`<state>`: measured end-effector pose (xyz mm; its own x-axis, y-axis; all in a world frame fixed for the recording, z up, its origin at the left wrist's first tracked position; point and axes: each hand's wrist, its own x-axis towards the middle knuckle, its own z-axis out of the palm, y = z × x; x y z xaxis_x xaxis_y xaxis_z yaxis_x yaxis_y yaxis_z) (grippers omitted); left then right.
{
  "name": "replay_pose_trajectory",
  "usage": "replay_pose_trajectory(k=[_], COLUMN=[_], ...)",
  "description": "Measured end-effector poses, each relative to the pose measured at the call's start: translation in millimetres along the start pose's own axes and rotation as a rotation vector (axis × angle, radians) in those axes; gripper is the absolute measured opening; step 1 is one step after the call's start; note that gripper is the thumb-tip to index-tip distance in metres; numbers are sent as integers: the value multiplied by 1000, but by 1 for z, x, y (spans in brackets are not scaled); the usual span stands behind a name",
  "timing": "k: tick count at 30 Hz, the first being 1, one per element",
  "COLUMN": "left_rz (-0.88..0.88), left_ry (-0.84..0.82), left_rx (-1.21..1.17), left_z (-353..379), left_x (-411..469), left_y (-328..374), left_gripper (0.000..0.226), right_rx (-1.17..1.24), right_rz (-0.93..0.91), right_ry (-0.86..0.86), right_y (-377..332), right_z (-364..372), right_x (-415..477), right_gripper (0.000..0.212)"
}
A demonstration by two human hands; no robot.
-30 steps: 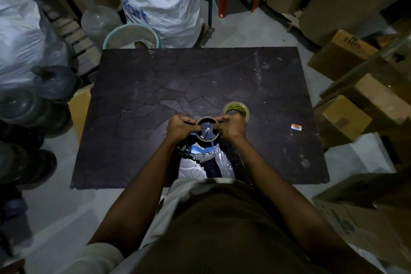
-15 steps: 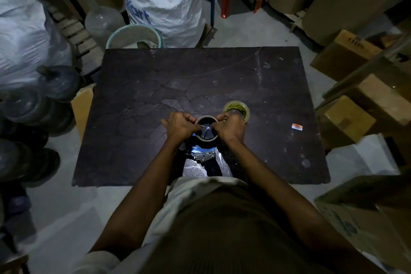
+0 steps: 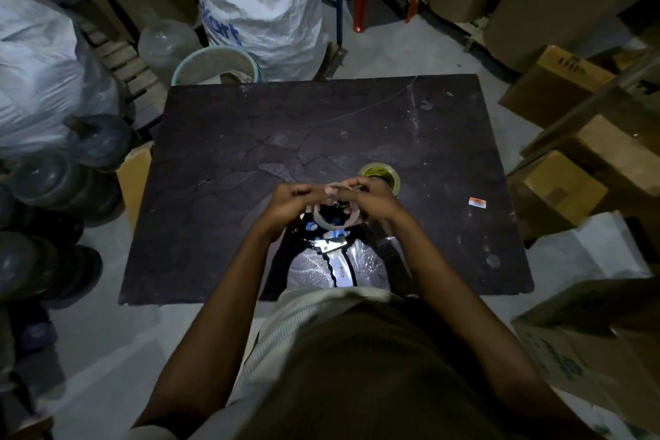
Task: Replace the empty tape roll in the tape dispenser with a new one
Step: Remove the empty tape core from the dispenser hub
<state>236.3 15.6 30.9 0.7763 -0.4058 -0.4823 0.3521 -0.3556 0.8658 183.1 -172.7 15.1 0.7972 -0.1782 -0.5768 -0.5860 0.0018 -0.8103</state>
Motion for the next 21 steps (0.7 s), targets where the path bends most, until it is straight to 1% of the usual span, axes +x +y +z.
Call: replay_pose_trajectory(k=[2, 3, 5, 8, 10, 12, 15, 17, 19, 21], left_rz=[-26, -48, -68, -68, -76, -77, -27, 13, 42, 59], left_ry=[-50, -56, -55, -67, -24, 57, 199, 277, 315, 334], left_rx=[-133, -194, -235, -240, -226, -179, -106, -20, 42, 83], left_z=[-1, -2, 0, 2, 4, 7, 8, 3, -1, -4], left_x=[-1, 0, 1, 4, 7, 11, 18, 26, 31, 33], left_y=[3, 3, 5, 4, 1, -4, -15, -27, -36, -41], left_gripper=[20, 19, 15, 15, 17, 23, 24, 24, 24, 22], right_rx=[61, 86, 109, 131, 146, 203, 357, 485, 558, 556], right_rz=[8, 10, 12, 9, 11, 19, 64, 77, 89, 117], right_ry=[-81, -116, -163, -172, -126, 2, 311, 506, 689, 837], right_y=[0, -1, 0, 2, 4, 9, 22, 33, 43, 60], right_z=[-14, -20, -31, -46, -54, -64, -82, -95, -108, -120], right_x=[-3, -5, -8, -9, -10, -10, -6, 0, 7, 17], right_gripper=[37, 37, 39, 40, 39, 33, 33, 29, 30, 31])
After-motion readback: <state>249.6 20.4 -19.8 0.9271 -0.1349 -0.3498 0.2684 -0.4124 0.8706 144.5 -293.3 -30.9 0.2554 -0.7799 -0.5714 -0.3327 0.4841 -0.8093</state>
